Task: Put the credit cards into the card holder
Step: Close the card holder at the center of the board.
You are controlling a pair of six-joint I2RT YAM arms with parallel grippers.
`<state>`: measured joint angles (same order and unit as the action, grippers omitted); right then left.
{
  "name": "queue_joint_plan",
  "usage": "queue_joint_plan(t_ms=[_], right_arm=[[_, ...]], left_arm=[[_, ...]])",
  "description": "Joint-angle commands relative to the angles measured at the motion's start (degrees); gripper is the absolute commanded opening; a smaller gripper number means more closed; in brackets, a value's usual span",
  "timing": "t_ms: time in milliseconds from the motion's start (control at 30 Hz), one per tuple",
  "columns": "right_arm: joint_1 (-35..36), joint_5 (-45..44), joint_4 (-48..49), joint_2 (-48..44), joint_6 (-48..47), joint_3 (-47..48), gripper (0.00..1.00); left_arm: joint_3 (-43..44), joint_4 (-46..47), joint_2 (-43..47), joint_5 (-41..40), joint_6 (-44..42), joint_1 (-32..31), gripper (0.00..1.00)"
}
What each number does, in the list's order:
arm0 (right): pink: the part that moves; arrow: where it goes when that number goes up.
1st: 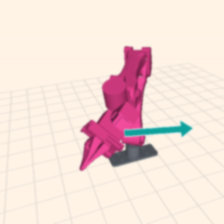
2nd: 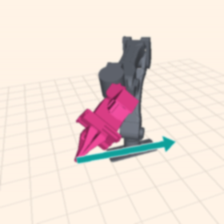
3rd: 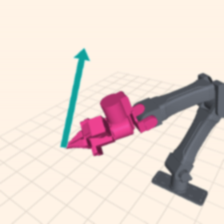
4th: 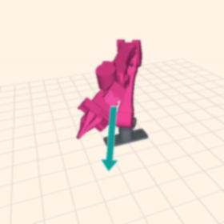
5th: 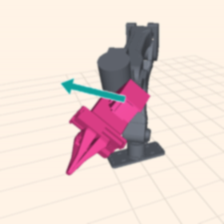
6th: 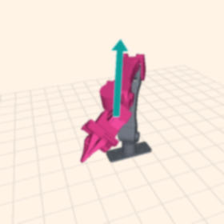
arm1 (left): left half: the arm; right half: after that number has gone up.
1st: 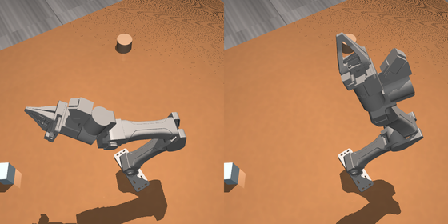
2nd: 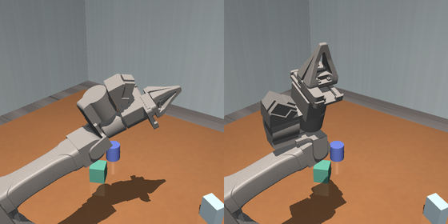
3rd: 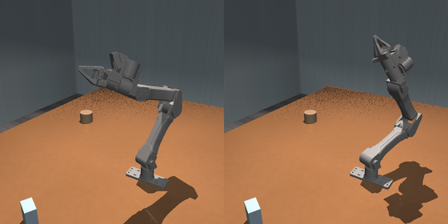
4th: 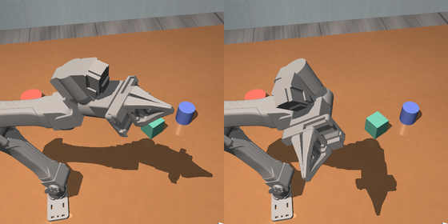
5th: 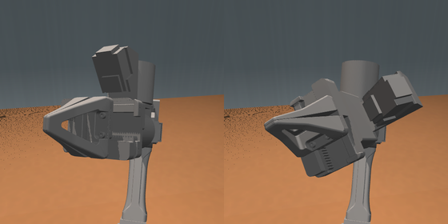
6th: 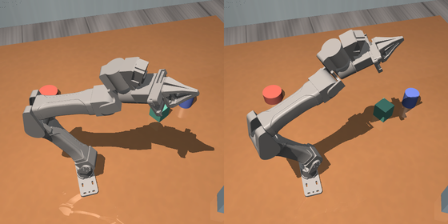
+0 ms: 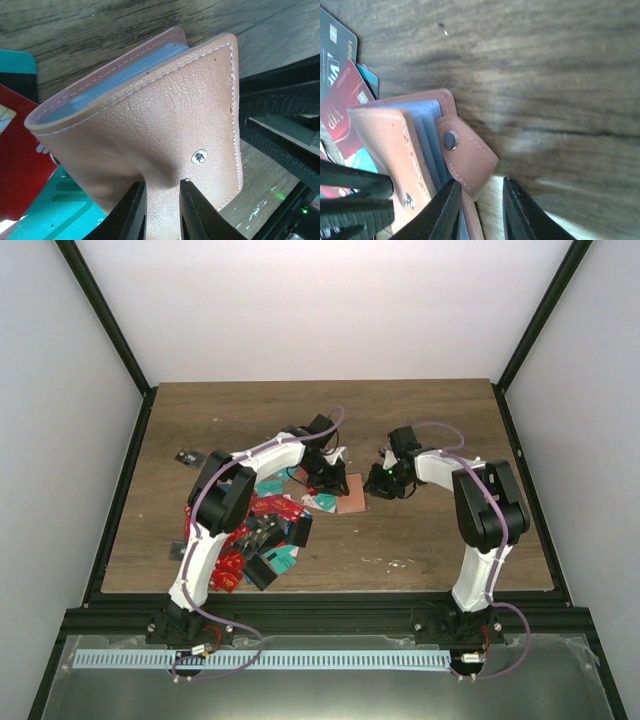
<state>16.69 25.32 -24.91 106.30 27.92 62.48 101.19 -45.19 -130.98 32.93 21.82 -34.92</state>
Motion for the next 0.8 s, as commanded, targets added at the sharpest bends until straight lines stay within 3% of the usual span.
queue_joint_plan(t_ms=[0, 533, 667, 767], right_arm=[[0.27, -3.78, -1.75, 3.35, -0.01, 5.14, 0.26], [-1.30, -16.52, -9.00, 11.74, 4.59, 16.27, 0.28], [-2.03, -15.01, -10.31, 11.12, 3.28, 17.17, 0.28], [-2.09, -9.01, -6.79, 7.27, 1.55, 13.50, 0.28]], left_arm=[[-1.78, -4.81, -5.77, -10.15, -3.02, -1.72, 0.21], [-5.38, -5.43, -3.83, -13.74, -9.00, -2.44, 0.20], [-6.22, -5.39, -2.62, -14.29, -9.69, -2.44, 0.20], [-5.99, -5.27, -1.89, -13.30, -9.40, -2.44, 0.20]])
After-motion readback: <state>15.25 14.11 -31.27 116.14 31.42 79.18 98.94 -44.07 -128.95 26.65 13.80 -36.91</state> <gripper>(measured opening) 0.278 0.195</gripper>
